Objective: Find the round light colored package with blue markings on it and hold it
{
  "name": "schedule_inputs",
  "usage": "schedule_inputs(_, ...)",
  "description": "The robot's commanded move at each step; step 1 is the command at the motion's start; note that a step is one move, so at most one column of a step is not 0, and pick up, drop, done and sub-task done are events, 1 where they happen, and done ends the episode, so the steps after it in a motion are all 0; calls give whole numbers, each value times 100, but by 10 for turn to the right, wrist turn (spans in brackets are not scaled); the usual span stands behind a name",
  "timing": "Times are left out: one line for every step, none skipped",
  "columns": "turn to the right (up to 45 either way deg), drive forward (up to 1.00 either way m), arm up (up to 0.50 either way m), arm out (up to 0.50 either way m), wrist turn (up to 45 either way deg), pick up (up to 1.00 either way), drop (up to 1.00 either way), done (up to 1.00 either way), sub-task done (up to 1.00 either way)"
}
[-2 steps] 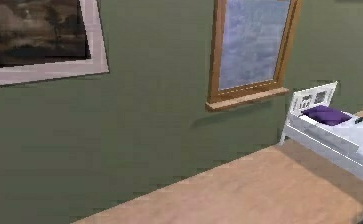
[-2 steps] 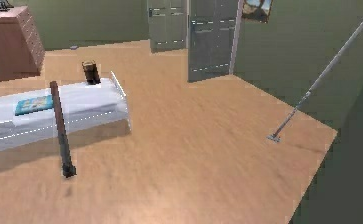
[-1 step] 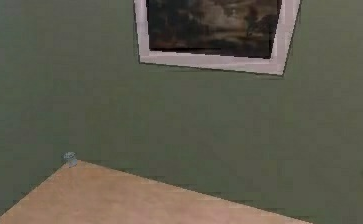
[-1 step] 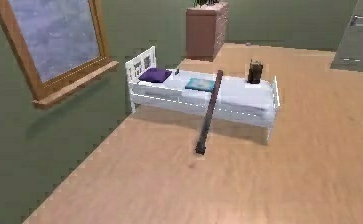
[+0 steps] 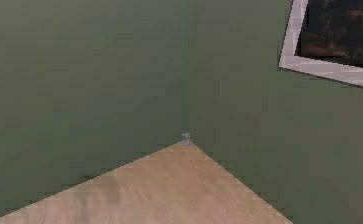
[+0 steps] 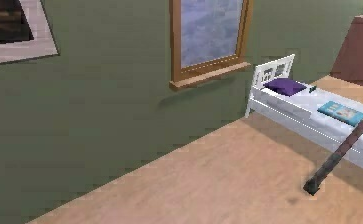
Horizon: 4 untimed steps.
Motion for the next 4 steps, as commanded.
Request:
schedule_inputs(0, 15, 0, 0, 0, 0, 0, 0, 0)
schedule_inputs(-150, 0, 0, 0, 0, 0, 0, 0, 0)
schedule_inputs(0, 100, 0, 0, 0, 0, 0, 0, 0)
schedule_inputs(-270, 0, 0, 0, 0, 0, 0, 0, 0)
